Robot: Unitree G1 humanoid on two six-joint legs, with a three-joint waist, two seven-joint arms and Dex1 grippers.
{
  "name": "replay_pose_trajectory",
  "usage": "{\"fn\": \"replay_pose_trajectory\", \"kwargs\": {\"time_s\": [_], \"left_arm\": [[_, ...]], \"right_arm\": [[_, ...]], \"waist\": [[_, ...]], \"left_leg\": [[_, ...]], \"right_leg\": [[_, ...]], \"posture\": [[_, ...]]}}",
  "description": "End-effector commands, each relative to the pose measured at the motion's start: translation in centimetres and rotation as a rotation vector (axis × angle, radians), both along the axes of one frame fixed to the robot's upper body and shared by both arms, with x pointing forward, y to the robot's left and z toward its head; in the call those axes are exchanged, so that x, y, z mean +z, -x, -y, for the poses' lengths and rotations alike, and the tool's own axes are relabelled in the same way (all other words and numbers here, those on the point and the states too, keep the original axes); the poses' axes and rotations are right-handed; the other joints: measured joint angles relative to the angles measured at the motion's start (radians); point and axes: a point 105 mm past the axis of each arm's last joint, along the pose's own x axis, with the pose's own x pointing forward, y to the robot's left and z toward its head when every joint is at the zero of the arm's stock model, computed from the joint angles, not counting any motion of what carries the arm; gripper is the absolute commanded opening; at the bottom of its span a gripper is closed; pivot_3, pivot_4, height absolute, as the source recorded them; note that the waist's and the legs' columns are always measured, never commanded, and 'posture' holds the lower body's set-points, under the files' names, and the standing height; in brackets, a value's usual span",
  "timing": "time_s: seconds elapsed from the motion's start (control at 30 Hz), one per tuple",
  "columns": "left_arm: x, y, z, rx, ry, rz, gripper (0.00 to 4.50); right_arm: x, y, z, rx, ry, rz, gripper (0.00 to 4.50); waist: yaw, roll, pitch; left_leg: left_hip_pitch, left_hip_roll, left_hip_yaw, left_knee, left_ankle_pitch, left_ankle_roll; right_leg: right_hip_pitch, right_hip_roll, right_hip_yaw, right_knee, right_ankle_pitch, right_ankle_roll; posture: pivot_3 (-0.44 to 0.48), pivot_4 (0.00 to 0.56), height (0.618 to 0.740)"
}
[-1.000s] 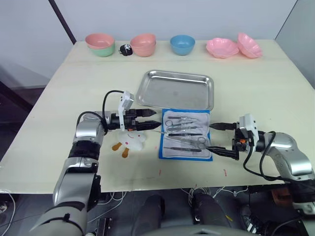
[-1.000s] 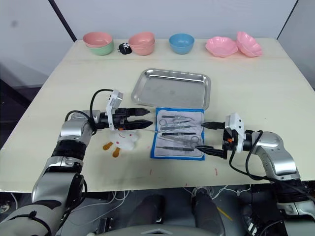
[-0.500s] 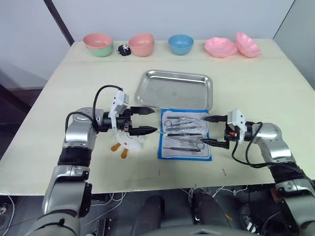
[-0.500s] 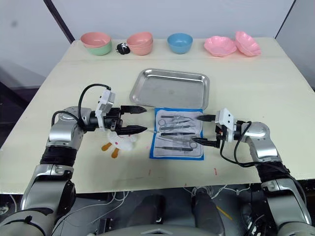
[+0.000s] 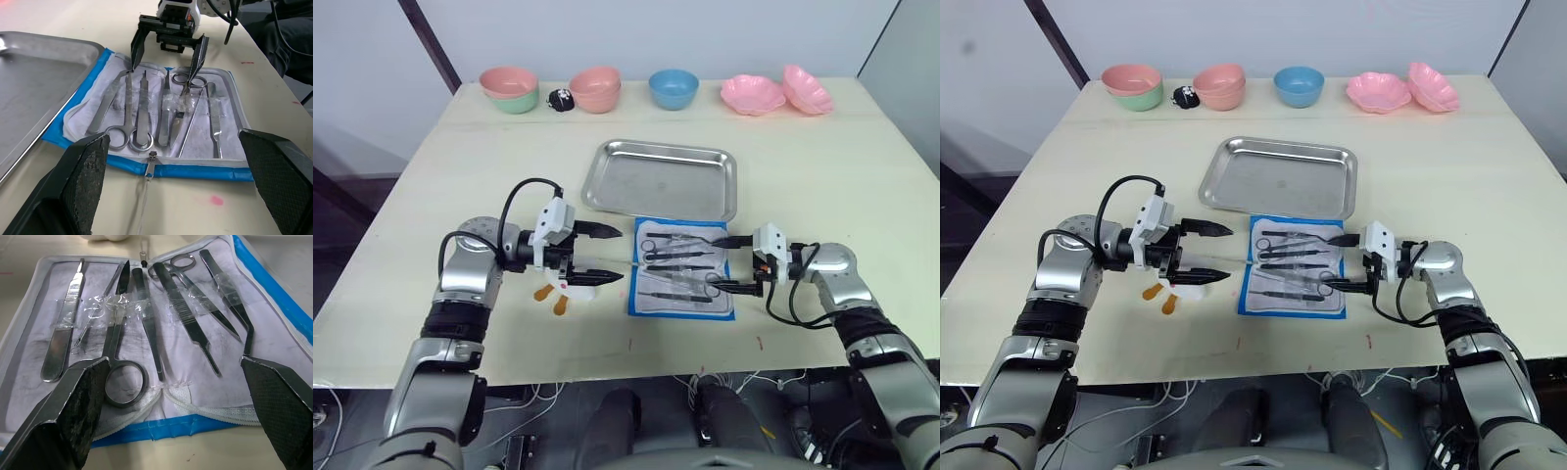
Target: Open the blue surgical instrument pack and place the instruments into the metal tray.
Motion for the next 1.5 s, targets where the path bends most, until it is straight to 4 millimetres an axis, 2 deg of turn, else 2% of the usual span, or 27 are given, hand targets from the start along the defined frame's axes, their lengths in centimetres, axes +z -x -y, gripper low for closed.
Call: {"fn": "replay_pose_trajectory", "kwargs": {"time_s": [0.03, 0.27, 0.6, 0.83, 1.07, 1.1, 1.13, 1.17, 1.2, 1.5], "left_arm": [[0.6, 0.2, 0.0, -0.018, 0.002, 0.039, 4.50], [0.1, -0.4, 0.3, -0.003, 0.011, 0.046, 4.50], [0.1, -1.4, 0.4, 0.006, 0.031, 0.077, 4.50], [-0.2, -1.6, 0.9, -0.026, 0.029, 0.100, 4.50], [-0.6, -3.2, 1.2, -0.027, 0.003, 0.101, 4.50], [-0.6, -3.4, 1.3, -0.024, 0.004, 0.098, 3.94], [-0.6, -3.6, 1.5, -0.031, 0.001, 0.097, 3.75], [-0.4, -4.0, 1.9, -0.028, 0.003, 0.104, 3.05], [-0.3, -4.2, 2.2, -0.027, 0.005, 0.107, 2.83], [-0.9, -5.9, 4.2, -0.042, -0.113, 0.090, 2.83]], "right_arm": [[-2.7, 0.7, 0.6, 0.001, 0.106, -0.096, 4.46], [-4.1, 1.0, 0.4, -0.016, 0.141, -0.205, 4.46], [-4.7, 1.6, 0.2, -0.016, 0.146, -0.305, 4.46], [-4.7, 1.5, 0.0, -0.024, 0.149, -0.287, 4.46], [-4.7, 1.4, 0.0, -0.026, 0.146, -0.278, 4.46], [-4.7, 1.4, 0.0, -0.026, 0.146, -0.278, 4.50], [-4.7, 1.4, 0.0, -0.026, 0.146, -0.276, 4.50], [-4.7, 1.5, 0.0, -0.026, 0.145, -0.273, 4.50], [-4.7, 1.5, 0.0, -0.027, 0.144, -0.271, 4.50], [-4.7, 1.3, -0.1, -0.037, 0.138, -0.249, 4.50]], "waist": [[0.000, 0.000, 0.000], [0.000, -0.001, -0.001], [0.000, -0.002, -0.002], [-0.001, -0.003, -0.003], [-0.001, -0.005, -0.005], [-0.001, -0.005, -0.005], [-0.001, -0.005, -0.005], [-0.002, -0.005, -0.005], [-0.001, -0.005, -0.005], [-0.003, -0.005, -0.005]], "left_leg": [[0.000, 0.000, 0.000, 0.000, 0.000, 0.000], [0.002, 0.001, 0.000, -0.001, 0.000, 0.000], [0.003, 0.000, -0.001, -0.001, 0.000, 0.000], [0.003, 0.000, -0.001, -0.001, 0.000, 0.000], [0.003, -0.001, 0.001, -0.001, 0.000, 0.000], [0.003, -0.001, 0.001, -0.001, 0.000, 0.000], [0.003, -0.001, 0.001, -0.001, 0.000, 0.000], [0.003, -0.001, 0.001, -0.001, 0.000, 0.000], [0.003, -0.001, 0.001, -0.001, 0.000, 0.000], [0.003, -0.001, 0.003, -0.001, 0.000, 0.000]], "right_leg": [[0.000, 0.000, 0.000, 0.000, 0.000, 0.000], [0.002, 0.000, 0.001, 0.000, 0.000, 0.000], [0.002, 0.001, 0.001, 0.000, 0.000, 0.000], [0.002, 0.001, 0.001, 0.000, 0.000, 0.000], [0.002, 0.001, 0.000, 0.000, 0.000, 0.000], [0.002, 0.002, 0.000, 0.000, 0.000, 0.000], [0.002, 0.002, 0.001, 0.000, 0.000, 0.000], [0.002, 0.002, 0.001, 0.000, 0.000, 0.000], [0.002, 0.002, 0.000, 0.000, 0.000, 0.000], [0.002, 0.002, 0.000, 0.000, 0.000, 0.000]], "posture": [[0.000, 0.150, 0.740], [0.000, 0.150, 0.740], [0.000, 0.150, 0.740], [0.000, 0.150, 0.740], [0.000, 0.150, 0.740], [0.000, 0.150, 0.740], [0.000, 0.150, 0.740], [0.000, 0.150, 0.740], [0.000, 0.150, 0.740], [0.000, 0.150, 0.740]]}}
